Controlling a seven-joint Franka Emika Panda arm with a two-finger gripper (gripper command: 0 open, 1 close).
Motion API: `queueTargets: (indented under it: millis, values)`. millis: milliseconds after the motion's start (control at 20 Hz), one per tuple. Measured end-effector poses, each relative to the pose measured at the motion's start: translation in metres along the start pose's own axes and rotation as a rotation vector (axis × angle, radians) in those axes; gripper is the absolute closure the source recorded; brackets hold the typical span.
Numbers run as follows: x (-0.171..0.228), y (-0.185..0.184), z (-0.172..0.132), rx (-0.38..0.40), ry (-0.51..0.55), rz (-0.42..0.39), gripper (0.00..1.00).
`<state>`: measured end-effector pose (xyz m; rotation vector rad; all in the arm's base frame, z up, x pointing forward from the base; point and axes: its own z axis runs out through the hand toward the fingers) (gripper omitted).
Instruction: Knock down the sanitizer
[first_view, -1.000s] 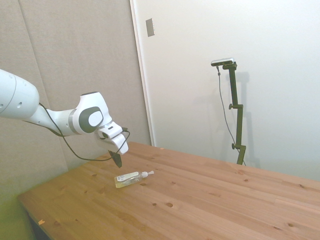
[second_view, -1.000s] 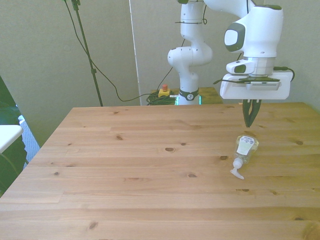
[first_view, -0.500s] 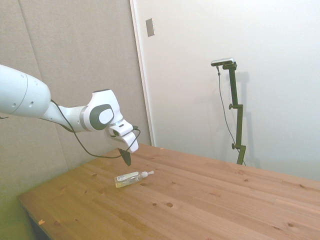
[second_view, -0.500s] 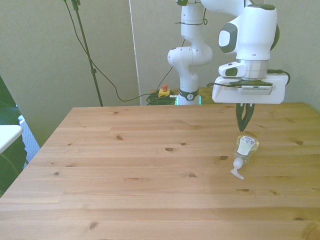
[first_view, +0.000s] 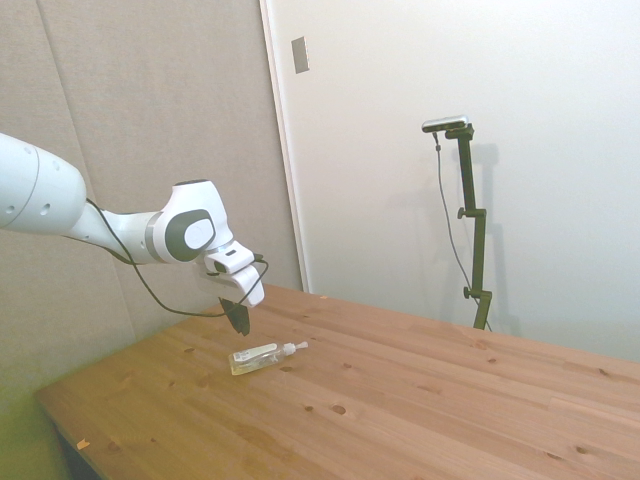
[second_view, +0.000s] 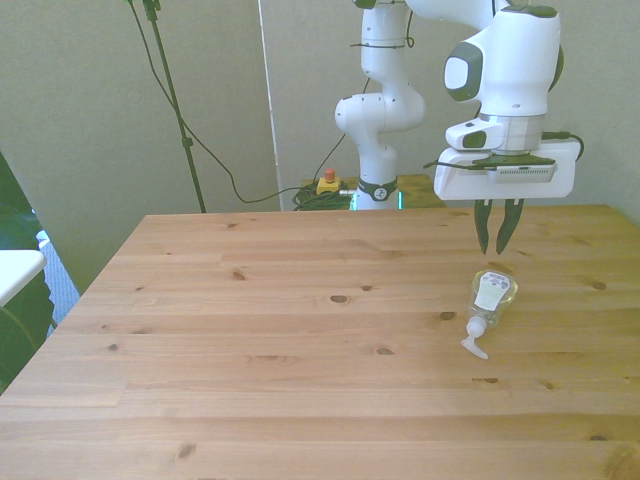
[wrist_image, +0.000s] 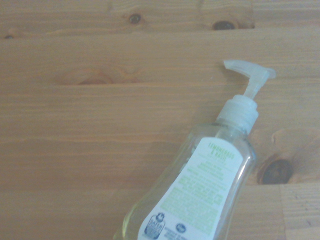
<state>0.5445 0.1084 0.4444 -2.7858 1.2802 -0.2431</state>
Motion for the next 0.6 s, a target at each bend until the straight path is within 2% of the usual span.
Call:
queueTargets:
  millis: [300, 600]
  values:
    - [-0.051, 0.014, -0.004, -0.017, -0.004, -0.074, 0.0]
    - [-0.083, 0.028, -0.005, -0.031, 0.0, -0.119, 0.0]
